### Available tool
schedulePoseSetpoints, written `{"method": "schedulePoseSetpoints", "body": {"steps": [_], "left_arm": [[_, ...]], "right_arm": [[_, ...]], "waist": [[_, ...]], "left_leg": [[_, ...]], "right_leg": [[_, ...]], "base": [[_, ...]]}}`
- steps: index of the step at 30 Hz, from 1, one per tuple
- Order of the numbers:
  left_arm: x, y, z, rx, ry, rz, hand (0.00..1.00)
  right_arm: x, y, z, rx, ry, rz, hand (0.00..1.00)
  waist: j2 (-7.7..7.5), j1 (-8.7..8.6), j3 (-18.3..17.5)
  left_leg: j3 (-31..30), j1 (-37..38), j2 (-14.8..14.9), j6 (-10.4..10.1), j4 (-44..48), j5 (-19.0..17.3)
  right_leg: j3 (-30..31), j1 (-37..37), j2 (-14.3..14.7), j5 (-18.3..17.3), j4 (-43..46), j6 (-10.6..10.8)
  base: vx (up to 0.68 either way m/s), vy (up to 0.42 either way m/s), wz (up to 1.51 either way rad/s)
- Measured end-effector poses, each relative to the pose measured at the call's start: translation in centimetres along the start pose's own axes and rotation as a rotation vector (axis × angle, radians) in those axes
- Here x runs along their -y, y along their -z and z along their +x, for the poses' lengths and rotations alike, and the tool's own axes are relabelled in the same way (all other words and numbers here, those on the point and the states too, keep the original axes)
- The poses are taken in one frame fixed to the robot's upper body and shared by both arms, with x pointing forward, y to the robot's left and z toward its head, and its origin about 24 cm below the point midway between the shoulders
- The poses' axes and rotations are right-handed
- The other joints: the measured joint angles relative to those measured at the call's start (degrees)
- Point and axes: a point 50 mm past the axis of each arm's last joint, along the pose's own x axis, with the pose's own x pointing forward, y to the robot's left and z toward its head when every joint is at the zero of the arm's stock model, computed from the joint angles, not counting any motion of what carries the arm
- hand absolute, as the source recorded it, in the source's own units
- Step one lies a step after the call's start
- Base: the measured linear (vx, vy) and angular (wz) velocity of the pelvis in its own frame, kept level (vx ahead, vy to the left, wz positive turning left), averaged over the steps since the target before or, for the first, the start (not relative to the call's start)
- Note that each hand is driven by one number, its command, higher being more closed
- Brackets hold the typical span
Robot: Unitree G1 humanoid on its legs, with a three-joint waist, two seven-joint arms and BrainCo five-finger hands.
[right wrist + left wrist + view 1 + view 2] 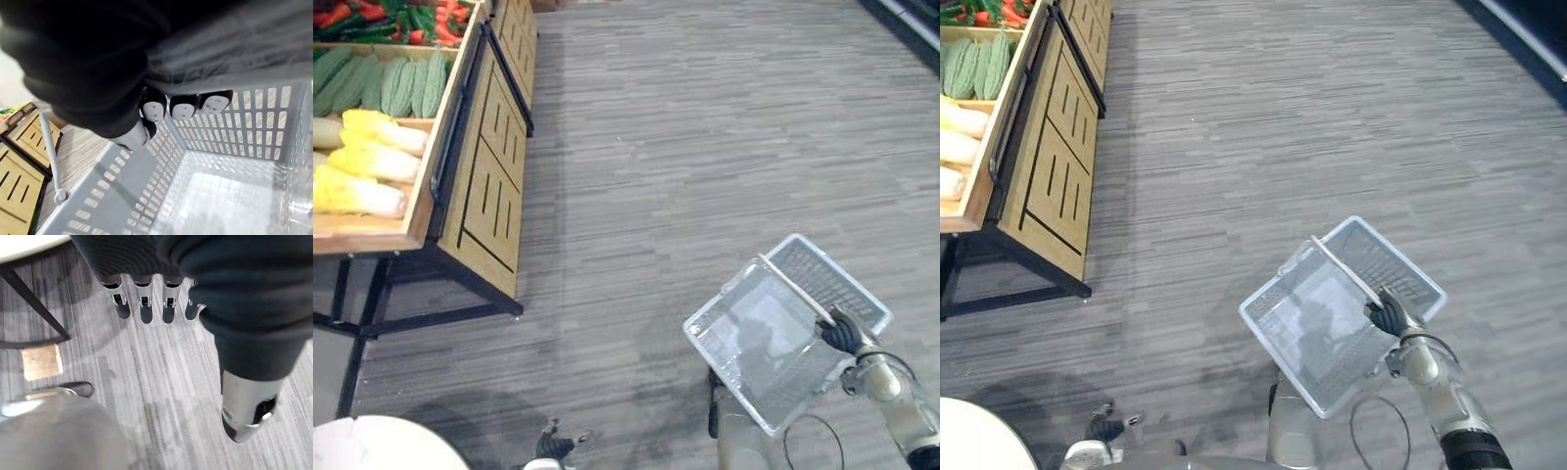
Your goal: Pick vegetable in the basket
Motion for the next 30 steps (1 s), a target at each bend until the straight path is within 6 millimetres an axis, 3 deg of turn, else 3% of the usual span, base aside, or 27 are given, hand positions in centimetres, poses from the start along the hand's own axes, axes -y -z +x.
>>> {"method": "schedulePoseSetpoints", "body": {"steps": [1, 3, 4, 6, 7, 8, 10, 12, 13, 14, 15, 16, 17, 18, 20, 22, 24, 25, 26, 27, 28, 29, 30], "left_arm": [[0.0, 0.0, 0.0, -0.003, -0.005, -0.021, 0.00], [-0.2, 0.1, 0.0, -0.007, -0.017, -0.035, 0.00], [-0.4, 0.2, 0.0, -0.011, -0.023, -0.040, 0.00], [-0.7, 0.1, 0.0, -0.009, -0.028, -0.034, 0.00], [-0.9, 0.2, 0.1, -0.010, -0.033, -0.030, 0.00], [-1.1, 0.2, 0.0, -0.007, -0.037, -0.028, 0.00], [-1.1, 0.0, 0.0, 0.013, -0.039, -0.030, 0.00], [-1.2, -0.1, -0.1, 0.019, -0.041, -0.029, 0.00], [-1.3, 0.0, -0.1, 0.016, -0.042, -0.028, 0.00], [-1.2, 0.5, -0.3, 0.001, -0.040, -0.025, 0.00], [-0.9, 1.1, -0.5, -0.014, -0.030, -0.016, 0.00], [-0.8, 1.6, -0.7, -0.025, -0.025, -0.013, 0.00], [-0.8, 2.6, -1.1, -0.053, -0.025, -0.010, 0.00], [-0.9, 3.2, -1.3, -0.072, -0.030, -0.006, 0.00], [-1.2, 3.1, -1.3, -0.070, -0.043, -0.019, 0.00], [-1.2, 3.3, -1.3, -0.076, -0.044, -0.021, 0.00], [-1.4, 3.4, -1.4, -0.076, -0.049, -0.019, 0.00], [-1.8, 3.7, -1.5, -0.080, -0.056, -0.010, 0.00], [-2.2, 3.8, -1.5, -0.083, -0.062, -0.002, 0.00], [-2.5, 4.0, -1.6, -0.088, -0.065, 0.018, 0.00], [-2.7, 4.0, -1.6, -0.092, -0.063, 0.036, 0.00], [-2.7, 3.9, -1.5, -0.090, -0.062, 0.041, 0.00], [-2.5, 3.8, -1.5, -0.086, -0.053, 0.053, 0.00]], "right_arm": [[-0.3, -0.3, 0.0, 0.007, 0.002, 0.018, 1.00], [-0.7, 0.0, -0.5, -0.004, 0.000, 0.035, 1.00], [-0.8, 0.1, -1.0, -0.006, -0.001, 0.034, 1.00], [-0.8, 0.5, -1.3, -0.019, 0.000, 0.035, 1.00], [-0.9, 0.6, -1.4, -0.026, 0.001, 0.036, 1.00], [-0.9, 0.8, -1.6, -0.031, 0.005, 0.037, 1.00], [-0.8, 0.9, -1.6, -0.035, 0.006, 0.037, 1.00], [-0.9, 0.9, -1.7, -0.036, 0.004, 0.039, 1.00], [-0.9, 0.9, -1.7, -0.037, 0.003, 0.038, 1.00], [-1.0, 1.1, -1.8, -0.041, 0.001, 0.038, 1.00], [-1.1, 1.2, -1.8, -0.049, 0.000, 0.041, 1.00], [-1.2, 1.3, -1.8, -0.052, -0.004, 0.041, 1.00], [-1.7, 1.2, -1.8, -0.052, -0.017, 0.048, 1.00], [-3.1, 1.1, -1.9, -0.063, -0.051, 0.074, 1.00], [-4.1, 0.4, -1.7, -0.037, -0.094, 0.070, 1.00], [-4.9, -0.2, -1.5, -0.014, -0.138, 0.058, 1.00], [-5.9, -0.6, -1.7, -0.011, -0.159, 0.083, 1.00], [-6.7, -1.1, -1.8, -0.007, -0.167, 0.115, 1.00], [-7.4, -1.3, -1.9, -0.007, -0.178, 0.135, 1.00], [-8.3, -1.5, -2.1, -0.011, -0.202, 0.154, 1.00], [-8.9, -1.5, -2.4, -0.017, -0.213, 0.161, 1.00], [-8.9, -1.4, -2.5, -0.022, -0.204, 0.167, 1.00], [-8.8, -1.1, -2.8, -0.036, -0.196, 0.171, 1.00]], "waist": [[-0.01, 0.56, 0.00], [-0.14, 0.50, 0.05], [-0.88, 0.96, 0.44], [-1.25, 1.82, 0.66], [-1.80, 2.34, 0.85], [-2.13, 2.77, 0.91], [-2.47, 3.59, 0.89], [-3.25, 4.74, 1.21], [-3.46, 4.83, 1.16], [-3.40, 4.73, 0.97], [-2.57, 4.94, 0.49], [-1.83, 5.40, 0.07], [-0.69, 6.90, -0.62], [-2.11, 7.90, -1.20], [-3.60, 8.07, -1.36], [-4.04, 8.30, -1.50], [-5.07, 9.14, -2.39], [-6.12, 9.07, -3.10], [-6.74, 8.69, -3.24], [-7.74, 7.56, -3.17], [-8.14, 7.17, -3.22], [-8.10, 7.10, -3.20], [-7.57, 6.45, -3.00]], "left_leg": [[-1.93, -2.50, 1.01, -0.54, 6.79, 3.94], [-3.42, -7.72, 1.71, 1.20, 19.41, 12.97], [-3.69, -10.53, 2.28, 1.44, 27.22, 20.47], [-0.25, -15.17, 3.94, 3.93, 39.66, 19.58], [2.88, -17.71, 4.16, 5.86, 44.67, 16.82], [5.71, -20.51, 3.73, 6.50, 46.62, 14.48], [8.63, -25.19, 1.37, 6.47, 44.34, 12.00], [14.02, -28.84, -1.89, 6.32, 35.93, 9.90], [15.99, -29.26, -2.95, 6.29, 31.31, 9.96], [19.49, -28.80, -5.10, 5.19, 18.43, 11.24], [21.28, -28.48, -6.82, 4.28, 5.02, 15.05], [21.31, -28.18, -7.15, 3.70, -1.12, 17.23], [21.03, -28.12, -6.48, 5.17, -5.25, 23.17], [21.76, -27.95, -7.49, 9.28, -3.60, 24.87], [22.47, -28.93, -8.72, 12.22, 0.79, 21.50], [25.67, -27.68, -9.15, 15.12, 4.37, 18.33], [26.83, -23.45, -11.43, 15.03, 1.36, 15.35], [26.14, -20.41, -13.42, 14.50, -1.28, 14.44], [24.56, -17.76, -14.82, 14.37, -2.97, 13.77], [22.11, -13.71, -16.30, 14.27, -4.67, 12.94], [19.87, -10.48, -17.22, 14.38, -4.92, 11.53], [18.73, -8.74, -17.65, 14.56, -5.20, 10.90], [15.67, -5.21, -18.13, 15.81, -5.93, 9.66]], "right_leg": [[-1.05, 0.73, 1.34, -1.77, 2.02, -1.86], [-3.25, 5.03, 2.49, -5.15, 2.12, -3.84], [-4.37, 8.55, 2.84, -6.85, 1.24, -4.87], [-4.39, 14.26, 3.96, -8.28, -1.34, -6.32], [-4.24, 18.16, 4.15, -9.45, -3.03, -6.72], [-4.44, 21.44, 4.09, -11.06, -4.54, -6.61], [-4.92, 24.56, 3.60, -12.83, -5.41, -6.19], [-4.98, 27.72, 1.94, -15.04, -6.15, -5.10], [-5.08, 28.51, 1.30, -15.69, -6.41, -4.56], [-5.59, 30.71, 0.61, -16.52, -7.87, -4.04], [-5.86, 32.68, 0.84, -17.19, -9.64, -3.31], [-5.55, 33.47, 1.50, -17.42, -10.64, -3.25], [-3.79, 35.33, 2.62, -18.60, -12.00, -2.45], [-2.24, 36.22, 1.82, -19.15, -11.94, -2.96], [0.56, 35.84, 0.15, -17.27, -9.92, -3.12], [3.16, 35.88, -1.25, -15.48, -5.04, -1.34], [4.08, 32.78, -2.70, -14.28, 6.35, 0.94], [5.61, 28.50, -3.65, -10.58, 17.45, 7.27], [7.57, 25.36, -3.55, -4.43, 25.69, 10.82], [9.43, 21.67, -2.40, 3.29, 36.47, 11.55], [9.44, 17.10, -1.54, 2.90, 47.43, 11.10], [9.08, 14.87, -1.11, 2.09, 51.33, 10.82], [7.32, 11.08, -0.53, -1.05, 55.62, 6.86]], "base": [[0.60, -0.382, -0.01], [0.60, -0.362, 0.22], [0.55, -0.302, 0.21], [0.50, -0.258, 0.08], [0.45, -0.189, 0.09], [0.49, -0.169, 0.17], [0.35, -0.066, 0.10], [0.33, 0.027, 0.02], [0.37, 0.077, 0.13], [0.53, 0.158, 0.16], [0.57, 0.180, 0.09], [0.51, 0.185, -0.29], [0.54, 0.205, -0.44], [0.53, 0.207, -0.33], [0.57, 0.252, 0.13], [0.50, 0.254, 0.19], [0.40, 0.230, 0.21], [0.41, 0.231, 0.40], [0.50, 0.229, 0.73], [0.52, 0.164, 0.92], [0.43, 0.082, 0.87], [0.43, 0.037, 0.95], [0.36, 0.011, 0.88]]}}
